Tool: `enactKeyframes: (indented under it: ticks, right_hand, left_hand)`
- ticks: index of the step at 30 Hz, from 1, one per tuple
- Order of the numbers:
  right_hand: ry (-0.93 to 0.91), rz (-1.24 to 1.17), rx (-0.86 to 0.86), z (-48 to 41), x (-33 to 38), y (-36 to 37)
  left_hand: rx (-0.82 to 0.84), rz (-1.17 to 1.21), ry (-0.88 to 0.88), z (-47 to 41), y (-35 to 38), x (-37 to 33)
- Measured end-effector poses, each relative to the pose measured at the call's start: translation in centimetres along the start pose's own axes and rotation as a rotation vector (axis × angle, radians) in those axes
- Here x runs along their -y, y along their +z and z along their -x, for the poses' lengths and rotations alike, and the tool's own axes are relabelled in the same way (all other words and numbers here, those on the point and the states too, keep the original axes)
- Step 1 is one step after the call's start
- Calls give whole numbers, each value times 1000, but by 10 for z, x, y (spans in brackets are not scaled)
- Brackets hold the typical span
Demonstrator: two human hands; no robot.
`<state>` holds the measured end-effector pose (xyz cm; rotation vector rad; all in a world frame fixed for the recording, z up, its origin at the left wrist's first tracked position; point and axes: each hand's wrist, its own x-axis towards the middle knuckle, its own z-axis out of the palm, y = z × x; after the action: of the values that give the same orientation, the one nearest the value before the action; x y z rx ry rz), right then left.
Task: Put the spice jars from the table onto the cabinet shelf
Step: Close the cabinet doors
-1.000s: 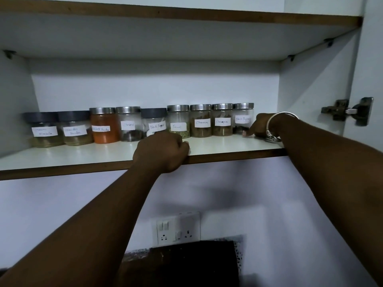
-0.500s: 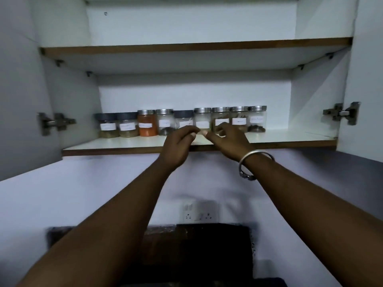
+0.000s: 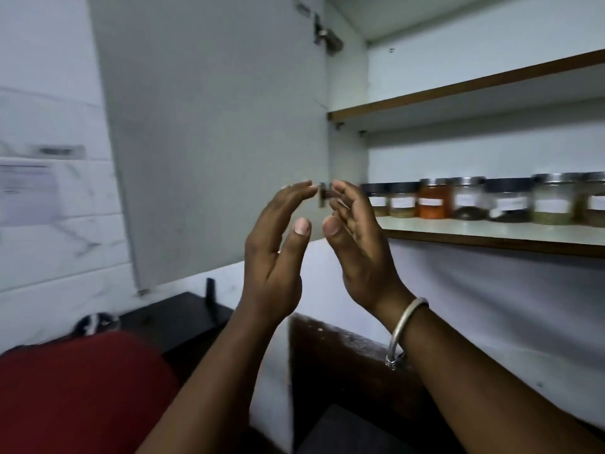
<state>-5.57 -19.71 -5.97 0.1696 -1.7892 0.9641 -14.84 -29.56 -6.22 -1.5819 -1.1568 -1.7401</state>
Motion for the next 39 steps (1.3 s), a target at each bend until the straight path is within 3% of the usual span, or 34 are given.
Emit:
enactKeyframes:
  ticks: [9,11,14,17,19,22,27,31,35,39]
  right_hand:
    - [-77,-164,162,-29,12,124]
    - [-103,-143,175,-36,14,141]
    - [-97,-78,177,-46,15,160]
    - [-56,-44,190,-53,8,170]
    - [-25,-68,215,-55,2,174]
    - [20,-83,261,-54,-4,173]
    - [2,-93,229,-42,-4,163]
    - [-31,-198,142,-24,3,147]
    - [-86,-259,10,-5,13,111]
    - [-103,-479,-3,6,21,56]
  left_hand:
    - [-348,-568,132,-14,-145,2]
    - [-444,-590,40,-22,-165,11]
    - [-527,-286,-269,-35,-187,25]
    - [-404,-40,-567,-41,-195,45]
    - [-250,19,-639,-37,-192,59]
    - [-246,89,-673,-31,-187,70]
    - [-82,174,-584,-23,-179,50]
    - [67,132,-410,-14,-151,17]
    - [172,129,-302,-6,-93,-9]
    - [243,124,-208,-6,-21,-23]
